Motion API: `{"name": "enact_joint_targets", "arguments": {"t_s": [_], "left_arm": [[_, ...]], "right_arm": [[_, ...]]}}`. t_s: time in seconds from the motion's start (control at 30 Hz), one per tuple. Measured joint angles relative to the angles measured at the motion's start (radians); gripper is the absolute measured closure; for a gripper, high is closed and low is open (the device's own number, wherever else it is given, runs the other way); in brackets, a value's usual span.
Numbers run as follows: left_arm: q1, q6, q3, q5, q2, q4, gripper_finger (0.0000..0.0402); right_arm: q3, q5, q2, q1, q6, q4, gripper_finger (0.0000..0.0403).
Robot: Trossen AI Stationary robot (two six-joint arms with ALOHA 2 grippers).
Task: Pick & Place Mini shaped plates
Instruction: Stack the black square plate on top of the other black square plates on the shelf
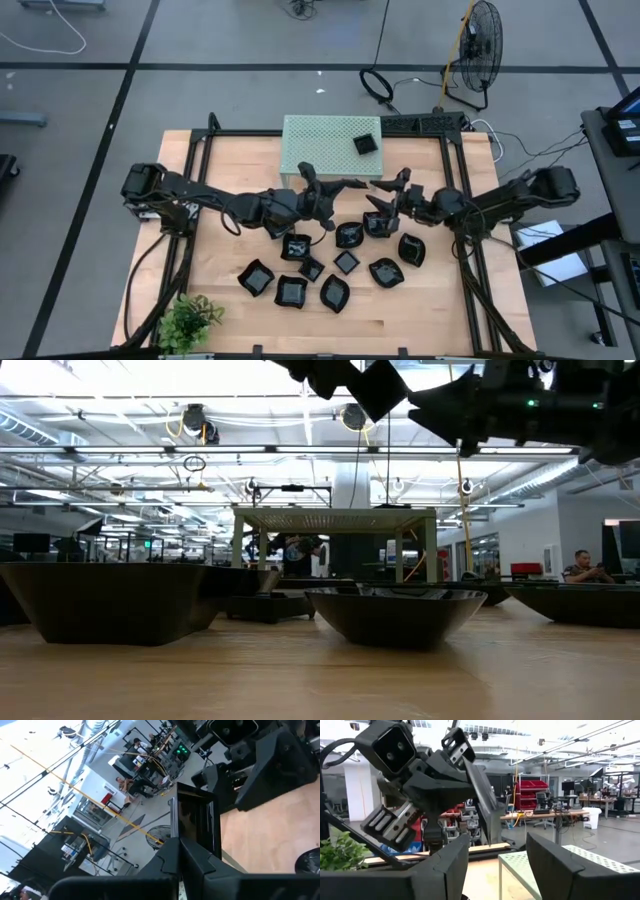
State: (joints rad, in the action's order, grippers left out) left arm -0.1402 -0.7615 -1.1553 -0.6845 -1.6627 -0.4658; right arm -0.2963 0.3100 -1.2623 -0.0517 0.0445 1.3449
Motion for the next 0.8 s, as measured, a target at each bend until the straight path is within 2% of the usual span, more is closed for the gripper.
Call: {"name": "enact_joint_targets", "arguments": {"t_s": [0.33,0.8], "left_arm": [[0.0,0.032,0.0,0.011,0.0,0.029,0.0391],[0.0,0.034,0.0,0.005,0.0,0.032,0.0397]], "right_arm": [[-0.086,0.0,-0.121,0.0,0.021,-0.001,0.0233],[-0.088,0.003,-0.122,0.0,0.047,0.002,0.0304]]}}
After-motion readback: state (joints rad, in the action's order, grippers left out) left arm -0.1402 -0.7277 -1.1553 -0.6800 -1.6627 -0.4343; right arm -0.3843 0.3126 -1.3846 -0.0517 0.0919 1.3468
